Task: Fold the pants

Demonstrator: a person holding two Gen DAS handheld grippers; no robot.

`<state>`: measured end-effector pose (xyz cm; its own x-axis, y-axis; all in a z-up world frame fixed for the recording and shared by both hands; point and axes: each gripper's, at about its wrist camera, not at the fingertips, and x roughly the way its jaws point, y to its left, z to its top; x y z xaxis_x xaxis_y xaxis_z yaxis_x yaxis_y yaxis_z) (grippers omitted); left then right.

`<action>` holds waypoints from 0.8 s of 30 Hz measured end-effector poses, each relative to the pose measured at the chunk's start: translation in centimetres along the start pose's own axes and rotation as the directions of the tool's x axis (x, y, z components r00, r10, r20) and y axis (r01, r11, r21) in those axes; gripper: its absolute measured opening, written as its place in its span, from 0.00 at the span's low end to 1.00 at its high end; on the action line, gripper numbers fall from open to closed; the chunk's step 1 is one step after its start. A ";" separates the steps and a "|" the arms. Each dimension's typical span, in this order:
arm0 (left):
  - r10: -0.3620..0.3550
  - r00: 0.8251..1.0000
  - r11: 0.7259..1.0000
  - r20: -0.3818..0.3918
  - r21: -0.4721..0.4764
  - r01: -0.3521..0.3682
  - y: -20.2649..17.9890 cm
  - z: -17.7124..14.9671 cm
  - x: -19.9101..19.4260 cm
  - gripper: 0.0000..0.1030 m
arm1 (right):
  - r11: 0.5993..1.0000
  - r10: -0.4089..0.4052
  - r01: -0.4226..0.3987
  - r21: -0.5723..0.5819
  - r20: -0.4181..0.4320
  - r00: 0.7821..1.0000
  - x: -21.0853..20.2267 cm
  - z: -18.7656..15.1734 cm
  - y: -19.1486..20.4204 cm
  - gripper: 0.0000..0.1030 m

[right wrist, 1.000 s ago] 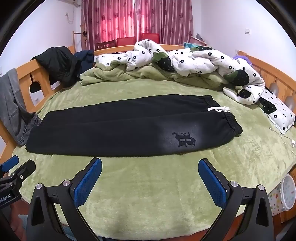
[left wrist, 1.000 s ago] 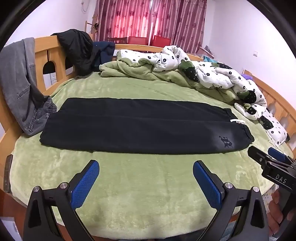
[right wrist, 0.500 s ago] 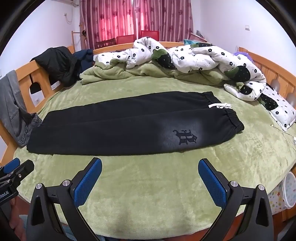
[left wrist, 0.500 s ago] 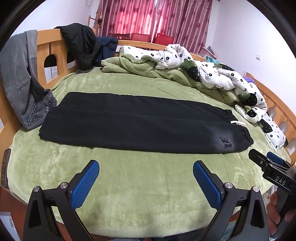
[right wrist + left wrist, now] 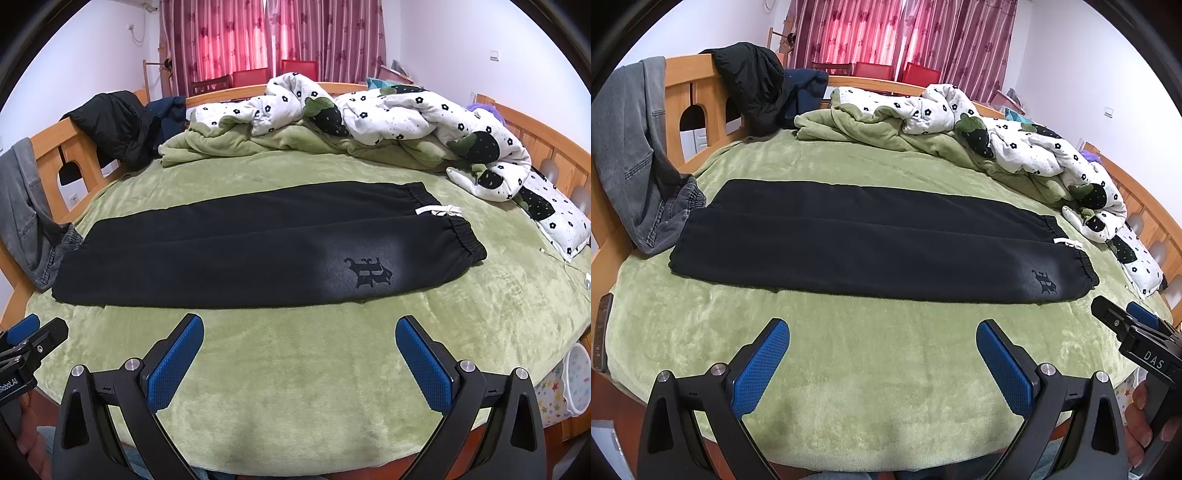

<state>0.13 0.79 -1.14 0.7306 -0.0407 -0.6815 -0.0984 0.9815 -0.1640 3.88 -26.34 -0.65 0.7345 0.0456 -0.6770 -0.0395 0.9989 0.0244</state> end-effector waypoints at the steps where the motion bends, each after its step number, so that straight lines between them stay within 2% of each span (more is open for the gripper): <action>1: 0.000 1.000 1.000 -0.001 -0.001 0.000 0.0 0.0 0.0 0.99 | 1.000 -0.001 0.001 0.001 0.001 1.000 0.0 0.0 0.0 0.99; 24: 0.005 1.000 1.000 -0.004 -0.003 -0.005 -0.3 0.0 0.0 0.99 | 1.000 -0.001 0.001 0.007 -0.002 1.000 0.1 -0.1 -0.3 0.99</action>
<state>0.10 0.44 -1.08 0.7276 -0.0363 -0.6850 -0.1043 0.9812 -0.1627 3.89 -26.59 -0.83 0.7329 0.0447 -0.6788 -0.0341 0.9990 0.0289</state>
